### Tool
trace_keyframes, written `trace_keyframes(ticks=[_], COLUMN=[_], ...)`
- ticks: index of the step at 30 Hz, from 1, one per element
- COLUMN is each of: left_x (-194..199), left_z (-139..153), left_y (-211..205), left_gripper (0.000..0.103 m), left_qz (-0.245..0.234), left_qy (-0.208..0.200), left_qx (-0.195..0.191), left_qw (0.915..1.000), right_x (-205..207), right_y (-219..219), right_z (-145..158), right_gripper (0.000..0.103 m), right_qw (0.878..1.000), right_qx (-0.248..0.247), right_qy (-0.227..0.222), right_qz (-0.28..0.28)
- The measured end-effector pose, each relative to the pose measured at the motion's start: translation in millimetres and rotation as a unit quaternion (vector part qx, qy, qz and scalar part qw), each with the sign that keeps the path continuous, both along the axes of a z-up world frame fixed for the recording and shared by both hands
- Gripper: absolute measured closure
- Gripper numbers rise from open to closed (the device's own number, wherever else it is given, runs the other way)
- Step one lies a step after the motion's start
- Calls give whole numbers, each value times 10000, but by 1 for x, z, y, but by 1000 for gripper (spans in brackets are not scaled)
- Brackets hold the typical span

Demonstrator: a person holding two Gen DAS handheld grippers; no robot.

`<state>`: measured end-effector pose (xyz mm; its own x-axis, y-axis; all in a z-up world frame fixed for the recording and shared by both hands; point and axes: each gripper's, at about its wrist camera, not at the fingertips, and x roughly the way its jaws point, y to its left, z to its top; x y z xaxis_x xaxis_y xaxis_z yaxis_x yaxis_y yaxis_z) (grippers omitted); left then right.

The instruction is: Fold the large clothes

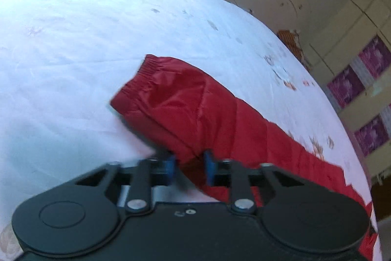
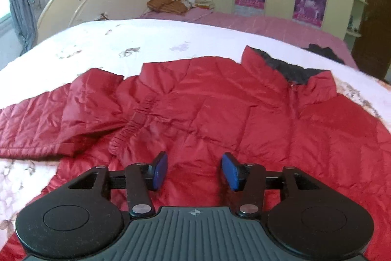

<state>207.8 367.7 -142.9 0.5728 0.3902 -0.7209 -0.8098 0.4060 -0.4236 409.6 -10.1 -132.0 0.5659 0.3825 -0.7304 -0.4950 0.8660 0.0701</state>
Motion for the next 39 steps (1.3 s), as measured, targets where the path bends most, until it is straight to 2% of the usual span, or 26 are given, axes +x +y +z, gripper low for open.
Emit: trace_keyframes(ticks=[3, 5, 7, 9, 12, 14, 16, 21, 27, 28, 30, 31, 33, 34, 35, 36, 37, 38, 39], left_x=[6, 17, 29, 42, 76, 97, 120, 175, 218, 224, 228, 231, 228, 227, 225, 223, 220, 215, 205], left_z=[4, 14, 31, 48, 69, 79, 89, 98, 68, 59, 40, 31, 16, 12, 11, 11, 13, 15, 22], left_y=[-2, -7, -20, -34, -61, -81, -108, -197, -293, -307, -327, -335, -341, -342, -340, -339, -338, -334, -332], left_gripper=[95, 98, 98, 98, 98, 98, 98, 98, 98, 98, 97, 95, 89, 79, 72, 67, 51, 35, 29], left_qz=[-26, -217, -546, -850, -1500, -1923, -2467, -3846, -5106, -5305, -5578, -5688, -5787, -5820, -5828, -5816, -5799, -5754, -5680], left_qy=[-59, -100, -143, -225, -358, -464, -621, -815, -673, -576, -267, -82, 192, 280, 305, 315, 309, 271, 226], left_qx=[102, 313, 702, 1018, 1420, 1502, 1557, 1848, 1794, 1753, 1708, 1685, 1698, 1704, 1718, 1768, 1832, 1928, 2037], left_qw=[9999, 9992, 9959, 9909, 9778, 9687, 9545, 9007, 8382, 8274, 8117, 8050, 7974, 7946, 7937, 7934, 7932, 7944, 7971], right_x=[1, 3, 3, 3, 3, 3, 2, -1, -7, -8, -8, -8, -10, -10, -11, -13, -15, -15, -14], right_y=[2, 1, -4, -12, -25, -35, -49, -87, -141, -150, -166, -174, -185, -189, -192, -193, -193, -192, -188], right_z=[-9, -8, -3, 3, 10, 15, 20, 28, 29, 29, 29, 28, 29, 30, 32, 35, 38, 41, 44], right_gripper=[51, 50, 50, 50, 50, 50, 50, 50, 50, 50, 50, 50, 50, 45, 35, 12, 7, 7, 7], right_qw=[10000, 10000, 9997, 9991, 9978, 9968, 9958, 9925, 9854, 9840, 9811, 9793, 9764, 9751, 9744, 9739, 9742, 9753, 9766], right_qx=[-42, 10, 203, 364, 530, 620, 671, 724, 692, 699, 760, 811, 926, 1001, 1049, 1106, 1148, 1162, 1173], right_qy=[9, 59, 82, 46, 64, 73, 34, -50, -50, -29, 48, 101, 163, 185, 171, 81, -44, -110, -126], right_qz=[22, -7, -78, -199, -385, -502, -624, -986, -1556, -1638, -1779, -1851, -1946, -1970, -1982, -1981, -1943, -1876, -1797])
